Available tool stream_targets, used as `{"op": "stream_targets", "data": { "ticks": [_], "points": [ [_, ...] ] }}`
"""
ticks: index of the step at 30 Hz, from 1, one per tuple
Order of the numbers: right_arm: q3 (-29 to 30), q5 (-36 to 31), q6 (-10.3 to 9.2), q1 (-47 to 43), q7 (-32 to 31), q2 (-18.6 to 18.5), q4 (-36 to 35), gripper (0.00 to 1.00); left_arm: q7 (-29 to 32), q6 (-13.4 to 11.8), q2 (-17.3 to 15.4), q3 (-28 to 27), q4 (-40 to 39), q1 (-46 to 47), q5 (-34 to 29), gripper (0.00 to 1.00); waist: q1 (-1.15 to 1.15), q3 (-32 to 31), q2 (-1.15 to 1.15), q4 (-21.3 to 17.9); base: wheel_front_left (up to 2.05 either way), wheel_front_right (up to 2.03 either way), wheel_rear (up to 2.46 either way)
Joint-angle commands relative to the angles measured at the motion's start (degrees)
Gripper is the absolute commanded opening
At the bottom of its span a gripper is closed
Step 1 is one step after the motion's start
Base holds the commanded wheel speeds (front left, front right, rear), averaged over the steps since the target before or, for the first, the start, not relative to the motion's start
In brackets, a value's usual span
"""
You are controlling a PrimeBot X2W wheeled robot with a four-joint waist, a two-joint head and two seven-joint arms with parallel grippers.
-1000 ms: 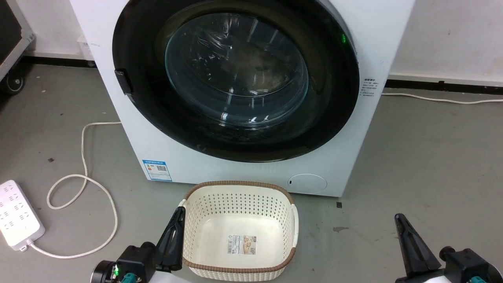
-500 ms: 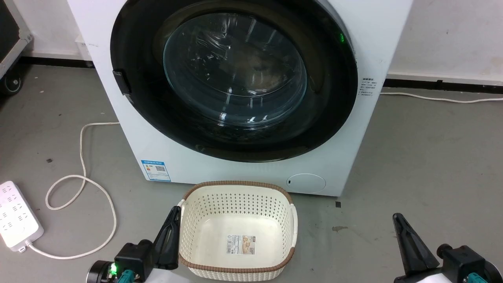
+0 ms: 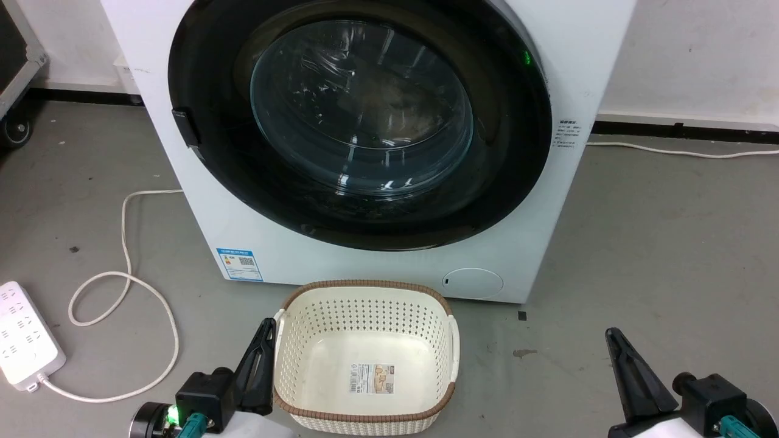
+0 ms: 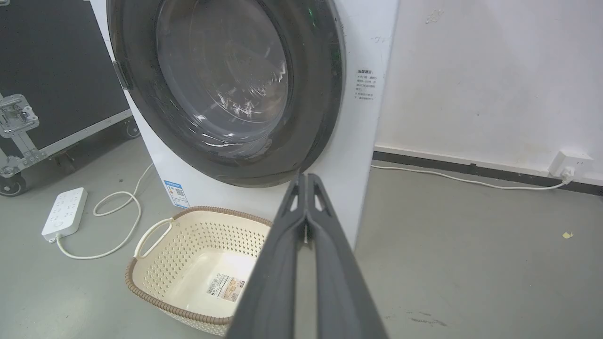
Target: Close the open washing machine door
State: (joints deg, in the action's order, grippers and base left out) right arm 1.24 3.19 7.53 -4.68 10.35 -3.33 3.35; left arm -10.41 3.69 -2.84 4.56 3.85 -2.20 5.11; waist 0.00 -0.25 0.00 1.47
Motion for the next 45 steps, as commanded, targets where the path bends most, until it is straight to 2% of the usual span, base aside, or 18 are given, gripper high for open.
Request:
{"op": "stream_targets", "data": {
  "ticks": [1, 45],
  "points": [
    [-0.1, -0.4, -0.01, 1.0, -0.2, 0.1, -0.4, 0.0, 0.3, -0.2, 0.0, -0.3, -0.4, 0.6, -0.5, 0.0, 0.0, 0.0, 0.0, 0.0, 0.0, 0.0, 0.0],
    [-0.7, -2.0, -0.03, 3.1, -5.9, 0.3, -2.1, 0.0, 5.9, -2.1, 0.0, -2.7, -2.3, 1.5, -3.1, 0.0, 0.0, 0.1, 0.0, -0.8, 0.0, 0.0, 0.0]
  ]
}}
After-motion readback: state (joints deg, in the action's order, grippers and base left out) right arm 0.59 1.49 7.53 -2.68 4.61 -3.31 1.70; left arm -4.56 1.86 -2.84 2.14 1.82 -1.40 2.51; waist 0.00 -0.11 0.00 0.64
